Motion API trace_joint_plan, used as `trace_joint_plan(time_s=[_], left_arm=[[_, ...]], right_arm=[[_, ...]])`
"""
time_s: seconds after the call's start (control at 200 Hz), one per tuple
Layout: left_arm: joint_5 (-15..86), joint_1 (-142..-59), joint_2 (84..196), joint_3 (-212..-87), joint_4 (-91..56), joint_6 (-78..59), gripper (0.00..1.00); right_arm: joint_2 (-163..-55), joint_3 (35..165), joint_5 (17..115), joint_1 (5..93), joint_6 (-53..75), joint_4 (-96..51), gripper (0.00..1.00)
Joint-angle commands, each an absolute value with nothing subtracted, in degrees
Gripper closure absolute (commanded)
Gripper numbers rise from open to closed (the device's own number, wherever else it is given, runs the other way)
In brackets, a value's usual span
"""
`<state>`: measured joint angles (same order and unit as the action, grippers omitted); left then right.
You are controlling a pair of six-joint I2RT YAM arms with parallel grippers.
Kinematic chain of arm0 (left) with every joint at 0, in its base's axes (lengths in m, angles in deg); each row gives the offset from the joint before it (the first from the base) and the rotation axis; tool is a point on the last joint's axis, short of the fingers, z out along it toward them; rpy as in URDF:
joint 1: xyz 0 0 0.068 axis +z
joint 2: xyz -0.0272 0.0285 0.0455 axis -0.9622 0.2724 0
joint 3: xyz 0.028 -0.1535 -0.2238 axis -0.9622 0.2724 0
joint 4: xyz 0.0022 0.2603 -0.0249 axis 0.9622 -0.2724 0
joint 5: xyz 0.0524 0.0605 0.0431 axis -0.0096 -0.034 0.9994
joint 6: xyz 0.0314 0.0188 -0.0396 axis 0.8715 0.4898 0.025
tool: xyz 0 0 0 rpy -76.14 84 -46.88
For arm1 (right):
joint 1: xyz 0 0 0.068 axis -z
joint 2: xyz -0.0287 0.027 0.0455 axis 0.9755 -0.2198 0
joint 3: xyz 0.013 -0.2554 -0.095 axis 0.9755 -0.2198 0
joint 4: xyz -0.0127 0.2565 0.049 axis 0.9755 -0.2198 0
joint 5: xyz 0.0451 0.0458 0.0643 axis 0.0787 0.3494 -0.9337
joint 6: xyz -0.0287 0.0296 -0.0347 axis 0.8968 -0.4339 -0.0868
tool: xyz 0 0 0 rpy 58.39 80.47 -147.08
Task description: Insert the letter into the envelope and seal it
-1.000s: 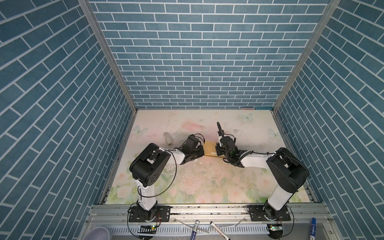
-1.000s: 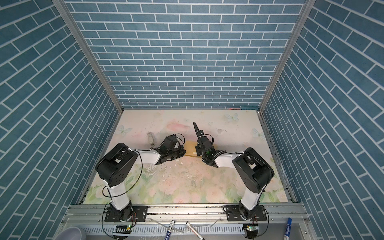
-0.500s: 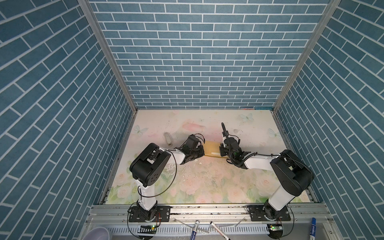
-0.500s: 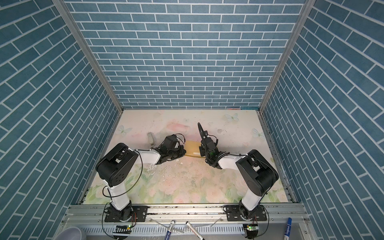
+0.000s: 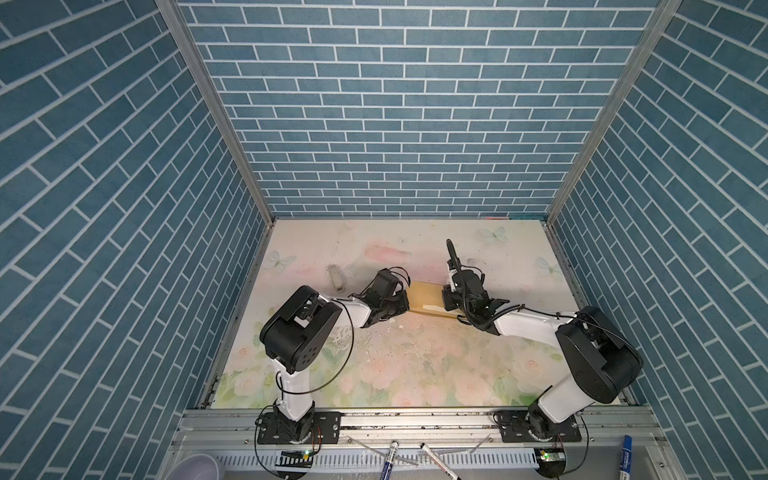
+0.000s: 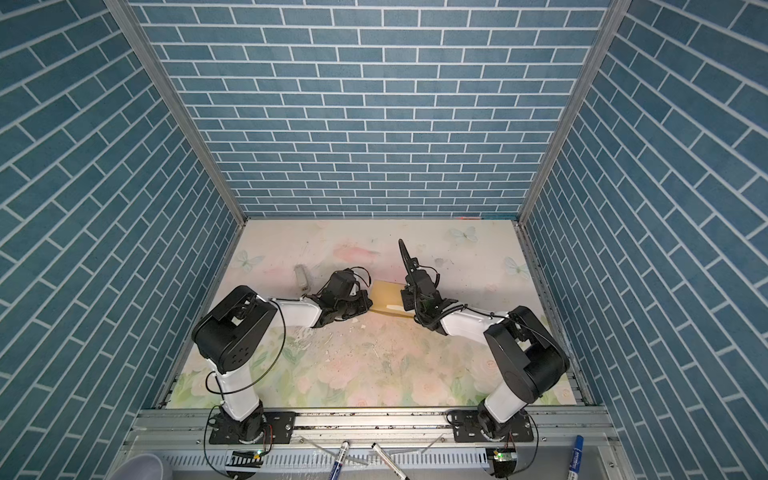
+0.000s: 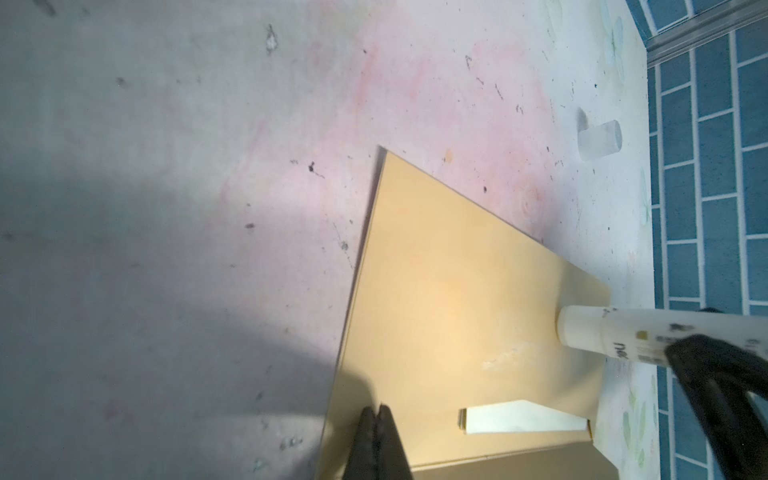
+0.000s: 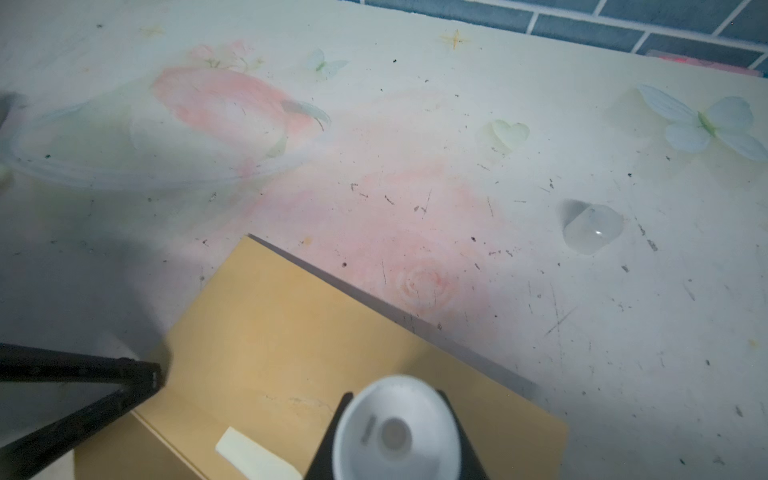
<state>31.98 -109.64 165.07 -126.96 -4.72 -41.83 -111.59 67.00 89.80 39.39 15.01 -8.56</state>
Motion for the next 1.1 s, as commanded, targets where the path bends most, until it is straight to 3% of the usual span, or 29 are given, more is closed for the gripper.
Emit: trace_joint_plan(time_s=[0.0,0.495,1.095], left_arm=[[34.26,-109.88,169.36,-125.03,-14.73,-41.14,1.00],[33.69,-110.08,170.11,-125.11,-13.89,-41.42,1.00],[33.52,-110.05,170.42,-125.02,-13.45,-41.45,1.00]], right_arm=[[-110.15,69.42,87.67,39.86,13.06,-7.66,1.00],[-116.48,74.15,82.49,36.93,11.43,-2.79,1.00],[-123.56,74.55,89.75,31.52,18.72,-3.24,1.00]])
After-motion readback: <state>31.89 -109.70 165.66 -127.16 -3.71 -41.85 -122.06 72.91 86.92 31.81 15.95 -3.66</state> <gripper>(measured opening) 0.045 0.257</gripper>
